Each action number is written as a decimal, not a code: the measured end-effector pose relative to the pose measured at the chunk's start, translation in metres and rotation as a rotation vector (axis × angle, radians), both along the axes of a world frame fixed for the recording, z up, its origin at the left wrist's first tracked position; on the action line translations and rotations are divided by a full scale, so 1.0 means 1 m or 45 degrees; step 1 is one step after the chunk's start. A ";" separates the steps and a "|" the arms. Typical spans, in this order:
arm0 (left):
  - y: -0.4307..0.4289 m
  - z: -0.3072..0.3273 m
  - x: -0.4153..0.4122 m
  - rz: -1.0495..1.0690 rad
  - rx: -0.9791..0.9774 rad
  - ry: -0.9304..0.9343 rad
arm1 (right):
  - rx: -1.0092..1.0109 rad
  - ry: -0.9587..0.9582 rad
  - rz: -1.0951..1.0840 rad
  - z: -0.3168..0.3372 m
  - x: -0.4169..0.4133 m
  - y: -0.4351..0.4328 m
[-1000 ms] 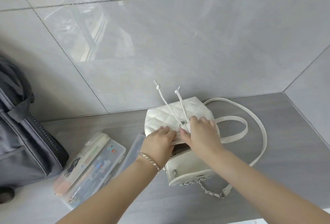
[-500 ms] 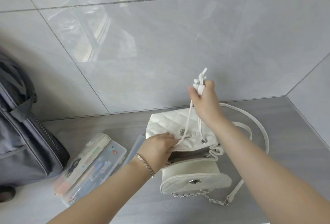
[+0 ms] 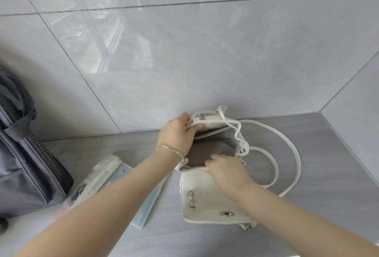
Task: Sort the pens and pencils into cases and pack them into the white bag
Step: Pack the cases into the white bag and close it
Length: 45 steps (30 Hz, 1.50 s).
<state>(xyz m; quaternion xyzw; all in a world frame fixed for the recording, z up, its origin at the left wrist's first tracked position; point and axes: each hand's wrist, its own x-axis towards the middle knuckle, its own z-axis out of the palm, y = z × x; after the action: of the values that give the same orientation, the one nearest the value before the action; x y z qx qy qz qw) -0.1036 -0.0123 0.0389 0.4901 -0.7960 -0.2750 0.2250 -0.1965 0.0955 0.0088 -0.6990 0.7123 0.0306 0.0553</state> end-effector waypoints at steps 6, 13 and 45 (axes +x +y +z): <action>-0.061 0.010 -0.008 0.253 0.221 -0.095 | -0.096 0.139 0.118 0.018 0.003 0.025; -0.048 -0.018 -0.001 0.213 0.319 -0.113 | 0.183 -0.089 0.202 0.031 -0.002 0.015; 0.017 -0.120 0.185 0.325 0.146 -1.007 | -0.120 -0.566 -0.289 0.023 -0.007 -0.048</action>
<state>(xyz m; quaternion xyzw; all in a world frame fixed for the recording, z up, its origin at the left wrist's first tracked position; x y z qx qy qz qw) 0.0815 0.0047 -0.0812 0.6644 -0.7373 -0.0793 -0.0932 -0.2039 0.0472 0.0318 -0.6060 0.7571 -0.1634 0.1812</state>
